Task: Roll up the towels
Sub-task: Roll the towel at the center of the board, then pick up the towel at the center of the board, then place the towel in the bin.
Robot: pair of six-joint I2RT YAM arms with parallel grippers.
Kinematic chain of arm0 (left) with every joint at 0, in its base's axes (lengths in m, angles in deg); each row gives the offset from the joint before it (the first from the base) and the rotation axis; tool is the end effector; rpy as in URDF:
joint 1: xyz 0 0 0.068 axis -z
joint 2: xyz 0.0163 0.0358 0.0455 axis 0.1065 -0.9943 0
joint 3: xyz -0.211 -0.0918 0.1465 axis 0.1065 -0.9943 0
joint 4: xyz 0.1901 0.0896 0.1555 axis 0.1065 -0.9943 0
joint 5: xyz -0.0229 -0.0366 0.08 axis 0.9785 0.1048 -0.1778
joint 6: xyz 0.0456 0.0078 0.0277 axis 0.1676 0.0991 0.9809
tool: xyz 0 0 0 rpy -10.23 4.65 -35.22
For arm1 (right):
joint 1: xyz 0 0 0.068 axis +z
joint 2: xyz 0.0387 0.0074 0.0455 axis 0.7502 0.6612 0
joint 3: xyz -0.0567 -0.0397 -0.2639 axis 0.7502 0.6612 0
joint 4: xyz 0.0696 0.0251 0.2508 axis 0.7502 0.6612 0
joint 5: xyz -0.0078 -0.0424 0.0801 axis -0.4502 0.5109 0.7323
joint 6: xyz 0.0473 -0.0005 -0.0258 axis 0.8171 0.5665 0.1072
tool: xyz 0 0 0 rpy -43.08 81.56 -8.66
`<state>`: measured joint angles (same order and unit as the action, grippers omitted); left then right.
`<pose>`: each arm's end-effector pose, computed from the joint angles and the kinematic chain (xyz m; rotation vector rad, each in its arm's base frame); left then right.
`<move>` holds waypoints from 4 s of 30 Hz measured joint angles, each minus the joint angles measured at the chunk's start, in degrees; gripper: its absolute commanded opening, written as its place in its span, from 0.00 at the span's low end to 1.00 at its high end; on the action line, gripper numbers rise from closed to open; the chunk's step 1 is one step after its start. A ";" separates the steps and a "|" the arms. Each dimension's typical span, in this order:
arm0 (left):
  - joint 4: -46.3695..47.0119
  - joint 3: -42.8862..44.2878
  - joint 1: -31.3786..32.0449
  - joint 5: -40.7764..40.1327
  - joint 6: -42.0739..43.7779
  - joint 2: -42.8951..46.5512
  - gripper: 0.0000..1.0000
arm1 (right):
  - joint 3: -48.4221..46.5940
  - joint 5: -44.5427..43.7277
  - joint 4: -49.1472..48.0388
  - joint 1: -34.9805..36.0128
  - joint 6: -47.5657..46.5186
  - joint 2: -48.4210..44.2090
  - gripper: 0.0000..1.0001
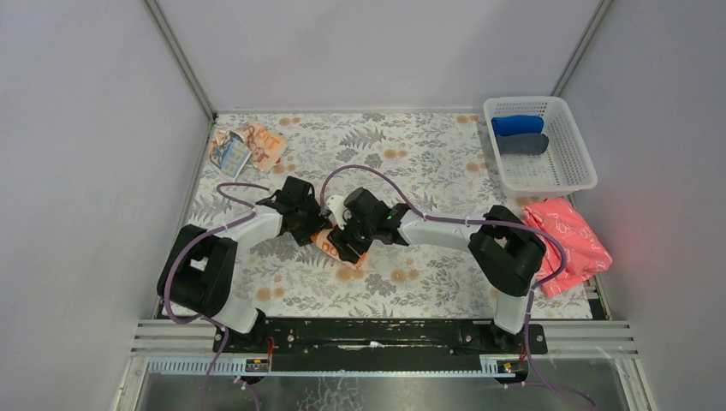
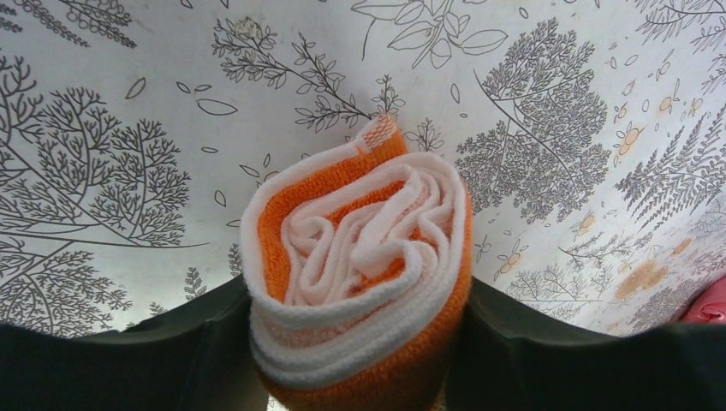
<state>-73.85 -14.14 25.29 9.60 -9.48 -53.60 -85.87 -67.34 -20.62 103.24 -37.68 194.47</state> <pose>0.2619 -0.0944 0.1558 -0.7196 2.6499 -0.4928 0.2242 0.3305 0.1845 -1.2479 2.1106 0.7182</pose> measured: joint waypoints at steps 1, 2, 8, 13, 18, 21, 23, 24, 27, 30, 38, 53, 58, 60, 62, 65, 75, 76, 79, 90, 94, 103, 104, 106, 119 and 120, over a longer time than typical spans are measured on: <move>0.09 0.00 0.07 0.00 -0.04 -0.09 0.49 | -0.04 0.02 0.07 0.00 0.11 -0.02 0.78; 0.11 0.00 0.09 0.00 -0.09 -0.20 0.46 | -0.07 -0.04 0.28 0.00 0.22 -0.11 0.83; 0.50 -0.22 0.70 -0.09 -0.11 -0.48 0.41 | -0.66 -2.29 5.49 0.02 0.35 -0.33 0.96; 1.03 -0.31 1.14 -0.55 -0.07 -0.48 0.40 | -4.66 -3.69 8.68 0.13 -0.48 0.17 0.98; 1.36 -0.28 1.46 -0.72 -0.04 -0.68 0.41 | -7.65 -4.11 8.09 0.85 -1.31 2.40 0.99; 1.38 -0.28 1.46 -0.70 -0.04 -0.70 0.41 | -8.35 -4.55 7.04 1.66 -1.62 4.42 0.99; 1.38 -0.28 1.46 -0.70 -0.07 -0.70 0.42 | -8.35 -5.01 6.03 2.27 -1.66 5.92 0.99; 1.42 -0.28 1.46 -0.70 -0.07 -0.70 0.42 | -8.37 -5.20 5.66 2.54 -1.66 6.71 0.98; 1.77 -0.42 1.64 -0.68 -0.11 -0.70 0.42 | -8.44 -6.16 4.61 3.21 -1.79 8.92 0.93; 2.27 -0.74 1.62 -0.39 -0.35 -0.63 0.43 | -8.81 -7.04 4.52 3.32 -1.66 9.27 0.84; 3.54 -1.29 1.44 -0.02 -1.01 -0.50 0.48 | -9.51 -9.42 5.14 3.32 -1.86 9.94 0.43; 0.46 2.19 1.46 1.53 0.35 -0.37 0.83 | -4.74 -10.47 6.19 2.14 -1.01 5.18 0.00; -4.02 8.26 -3.61 0.81 3.06 1.77 0.91 | -2.86 -10.36 10.56 0.33 -0.87 0.11 0.00; -5.73 10.95 -6.08 0.09 4.28 3.74 0.92 | -2.29 -10.51 13.38 -1.05 -0.57 -1.79 0.00; -7.63 14.05 -8.44 -1.07 5.95 6.16 0.94 | -2.08 -10.58 16.46 -3.04 -0.11 -3.61 0.00; -10.45 18.18 -11.10 -3.96 9.18 10.10 0.97 | -2.14 -10.93 20.11 -6.93 1.11 -6.47 0.00; -16.81 22.49 -12.87 -15.80 20.02 18.32 1.00 | -10.75 -15.26 30.51 -30.05 12.92 -14.19 0.00; -16.85 22.27 -12.87 -16.41 20.57 18.67 1.00 | -11.72 -16.17 30.99 -32.83 14.64 -14.73 0.00; -17.05 21.07 -12.87 -18.23 21.99 19.50 1.00 | -14.23 -19.39 32.87 -40.06 19.47 -15.47 0.00; -17.27 17.66 -12.87 -19.56 23.34 19.56 1.00 | -33.29 -37.44 43.04 -54.80 35.65 -3.50 0.00; -17.25 17.33 -12.87 -19.58 23.47 19.56 1.00 | -36.70 -40.44 44.50 -59.06 39.93 2.25 0.00; -17.22 17.31 -13.22 -19.61 23.47 19.12 1.00 | -43.43 -43.58 45.38 -64.61 47.28 14.51 0.00; -17.22 17.31 -13.42 -19.63 23.47 18.93 1.00 | -44.37 -43.76 45.51 -64.59 47.93 15.76 0.00; -17.22 17.29 -13.99 -19.61 23.45 18.43 1.00 | -46.64 -44.15 45.59 -64.41 49.72 18.75 0.00; -17.25 17.27 -15.80 -19.39 23.43 16.04 1.00 | -46.07 -39.36 41.24 -64.32 56.15 26.16 0.12; -17.22 17.27 -15.89 -19.37 23.43 15.96 1.00 | -45.53 -38.86 39.98 -64.32 56.46 26.16 0.18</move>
<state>-91.07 3.13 9.40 -9.76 13.95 -37.64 -131.40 -106.20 19.36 38.92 18.77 220.63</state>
